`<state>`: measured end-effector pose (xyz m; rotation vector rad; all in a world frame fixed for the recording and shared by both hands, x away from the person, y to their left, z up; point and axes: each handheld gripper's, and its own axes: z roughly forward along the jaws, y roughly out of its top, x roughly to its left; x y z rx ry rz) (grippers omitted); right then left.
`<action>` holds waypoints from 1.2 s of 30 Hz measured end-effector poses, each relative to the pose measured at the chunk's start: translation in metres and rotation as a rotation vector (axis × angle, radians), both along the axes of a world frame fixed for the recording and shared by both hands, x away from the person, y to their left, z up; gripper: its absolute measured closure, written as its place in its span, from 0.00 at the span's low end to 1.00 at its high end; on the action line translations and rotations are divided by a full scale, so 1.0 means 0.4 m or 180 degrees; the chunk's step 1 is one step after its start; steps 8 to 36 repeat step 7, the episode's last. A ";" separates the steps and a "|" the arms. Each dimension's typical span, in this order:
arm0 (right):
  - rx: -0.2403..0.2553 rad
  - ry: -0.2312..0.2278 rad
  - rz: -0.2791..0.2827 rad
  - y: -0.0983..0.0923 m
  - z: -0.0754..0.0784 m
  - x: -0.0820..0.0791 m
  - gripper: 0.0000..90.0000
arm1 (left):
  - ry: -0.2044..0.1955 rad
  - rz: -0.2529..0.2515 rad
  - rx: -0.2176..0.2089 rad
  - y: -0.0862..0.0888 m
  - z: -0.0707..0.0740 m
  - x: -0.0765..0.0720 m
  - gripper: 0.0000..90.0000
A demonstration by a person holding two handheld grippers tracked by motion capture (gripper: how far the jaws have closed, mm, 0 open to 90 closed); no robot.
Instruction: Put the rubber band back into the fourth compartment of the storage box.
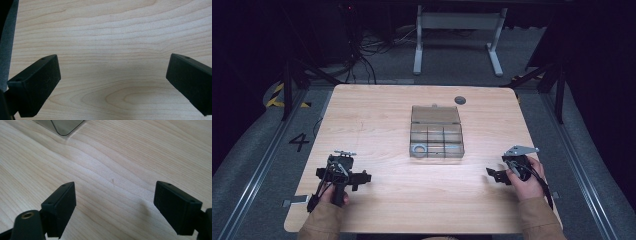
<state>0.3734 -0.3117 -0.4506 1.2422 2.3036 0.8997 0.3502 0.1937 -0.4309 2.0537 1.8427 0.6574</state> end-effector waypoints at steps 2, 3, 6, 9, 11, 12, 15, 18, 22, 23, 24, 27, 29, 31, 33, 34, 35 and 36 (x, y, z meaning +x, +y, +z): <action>0.0027 -0.0011 -0.0009 0.006 -0.006 -0.002 0.21 | -0.0009 0.0001 0.0000 0.000 -0.001 0.001 0.00; 0.0024 -0.0011 0.0009 0.010 -0.009 -0.002 0.21 | -0.0009 0.0001 0.0000 0.000 -0.001 0.001 0.00; 0.0000 -0.0007 0.0038 0.018 -0.011 -0.001 0.21 | -0.0018 0.0001 -0.0011 0.001 0.000 0.000 0.00; 0.0000 -0.0007 0.0038 0.018 -0.011 -0.001 0.21 | -0.0018 0.0001 -0.0011 0.001 0.000 0.000 0.00; 0.0000 -0.0007 0.0038 0.018 -0.011 -0.001 0.21 | -0.0018 0.0001 -0.0011 0.001 0.000 0.000 0.00; 0.0000 -0.0007 0.0038 0.018 -0.011 -0.001 0.21 | -0.0018 0.0001 -0.0011 0.001 0.000 0.000 0.00; 0.0000 -0.0007 0.0038 0.018 -0.011 -0.001 0.21 | -0.0018 0.0001 -0.0011 0.001 0.000 0.000 0.00; 0.0000 -0.0007 0.0038 0.018 -0.011 -0.001 0.21 | -0.0018 0.0001 -0.0011 0.001 0.000 0.000 0.00; 0.0000 -0.0007 0.0038 0.018 -0.011 -0.001 0.21 | -0.0018 0.0001 -0.0011 0.001 0.000 0.000 0.00; 0.0000 -0.0007 0.0038 0.018 -0.011 -0.001 0.21 | -0.0018 0.0001 -0.0011 0.001 0.000 0.000 0.00; 0.0000 -0.0007 0.0038 0.018 -0.011 -0.001 0.21 | -0.0018 0.0001 -0.0011 0.001 0.000 0.000 0.00; 0.0000 -0.0007 0.0038 0.018 -0.011 -0.001 0.21 | -0.0018 0.0001 -0.0011 0.001 0.000 0.000 0.00; 0.0000 -0.0007 0.0038 0.018 -0.011 -0.001 0.21 | -0.0018 0.0001 -0.0011 0.001 0.000 0.000 0.00; 0.0000 -0.0007 0.0038 0.018 -0.011 -0.001 0.21 | -0.0018 0.0001 -0.0011 0.001 0.000 0.000 0.00; 0.0000 -0.0007 0.0038 0.018 -0.011 -0.001 0.21 | -0.0018 0.0001 -0.0011 0.001 0.000 0.000 0.00; 0.0000 -0.0007 0.0038 0.018 -0.011 -0.001 0.21 | -0.0018 0.0001 -0.0011 0.001 0.000 0.000 0.00; 0.0000 -0.0007 0.0038 0.018 -0.011 -0.001 0.21 | -0.0018 0.0001 -0.0011 0.001 0.000 0.000 0.00; 0.0000 -0.0007 0.0038 0.018 -0.011 -0.001 0.21 | -0.0018 0.0001 -0.0011 0.001 0.000 0.000 0.00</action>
